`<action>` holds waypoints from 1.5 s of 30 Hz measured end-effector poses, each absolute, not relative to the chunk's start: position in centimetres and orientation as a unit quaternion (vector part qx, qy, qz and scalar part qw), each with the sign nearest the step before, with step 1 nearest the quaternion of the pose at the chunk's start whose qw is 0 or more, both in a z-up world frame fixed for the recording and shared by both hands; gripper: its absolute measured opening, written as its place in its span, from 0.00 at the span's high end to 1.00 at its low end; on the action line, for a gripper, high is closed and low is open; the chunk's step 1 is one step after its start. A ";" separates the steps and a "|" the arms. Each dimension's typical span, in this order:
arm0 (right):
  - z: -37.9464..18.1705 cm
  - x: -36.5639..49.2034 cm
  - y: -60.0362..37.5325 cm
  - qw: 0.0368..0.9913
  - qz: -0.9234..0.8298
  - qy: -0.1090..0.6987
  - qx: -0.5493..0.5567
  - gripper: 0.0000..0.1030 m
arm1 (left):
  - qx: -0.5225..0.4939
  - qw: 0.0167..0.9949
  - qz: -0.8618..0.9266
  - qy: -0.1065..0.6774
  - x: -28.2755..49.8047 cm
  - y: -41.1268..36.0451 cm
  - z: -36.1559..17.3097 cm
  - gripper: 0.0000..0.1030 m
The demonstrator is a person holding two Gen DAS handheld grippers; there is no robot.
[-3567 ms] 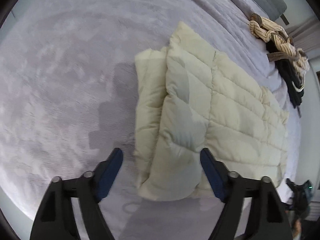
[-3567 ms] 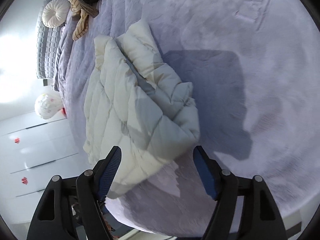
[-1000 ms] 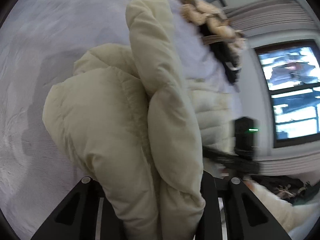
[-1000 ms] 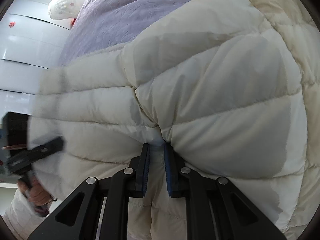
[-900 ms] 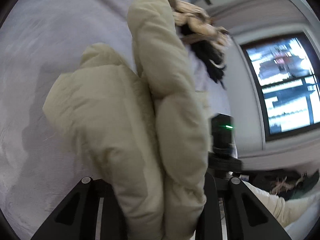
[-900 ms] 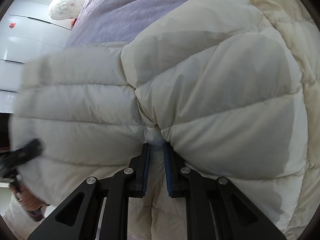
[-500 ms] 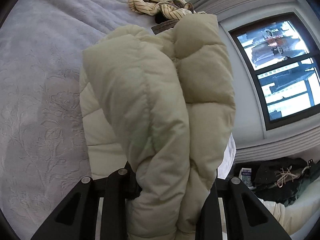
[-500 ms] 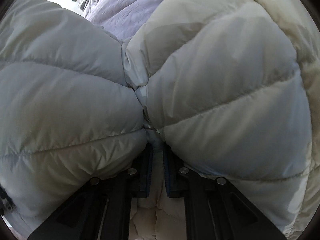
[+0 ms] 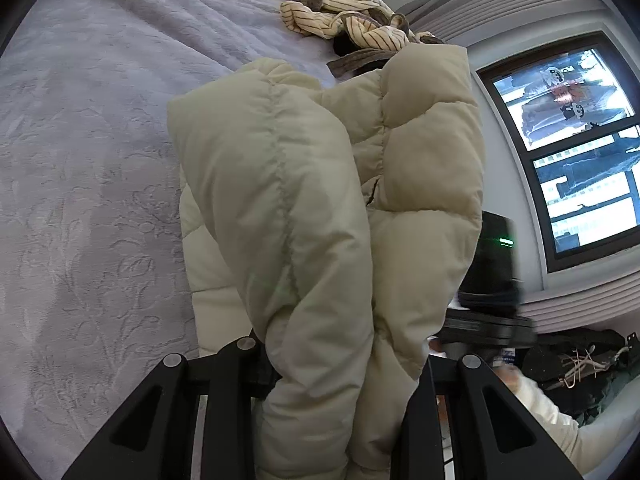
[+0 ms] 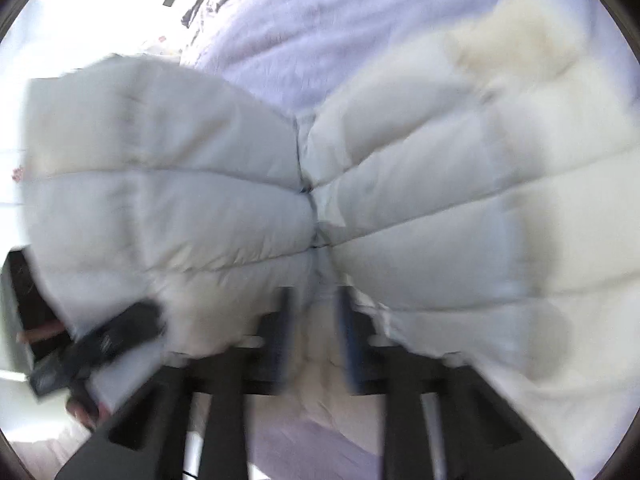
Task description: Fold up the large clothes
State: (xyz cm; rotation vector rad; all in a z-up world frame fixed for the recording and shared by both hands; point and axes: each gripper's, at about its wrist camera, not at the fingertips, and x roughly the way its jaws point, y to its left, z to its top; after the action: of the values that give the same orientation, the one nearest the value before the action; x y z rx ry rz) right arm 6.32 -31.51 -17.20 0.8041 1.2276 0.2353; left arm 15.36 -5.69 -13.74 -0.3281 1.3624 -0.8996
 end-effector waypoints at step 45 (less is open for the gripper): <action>-25.1 -4.7 -47.9 0.709 0.051 0.426 0.560 0.31 | -0.035 0.590 -0.507 0.627 10.8 -27.6 -14.1 0.31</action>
State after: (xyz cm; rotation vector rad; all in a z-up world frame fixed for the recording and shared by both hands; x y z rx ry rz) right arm -4.71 -47.86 -25.09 1.2430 0.9469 0.1139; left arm 10.75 -27.63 -14.15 -0.0817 1.4605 -1.1806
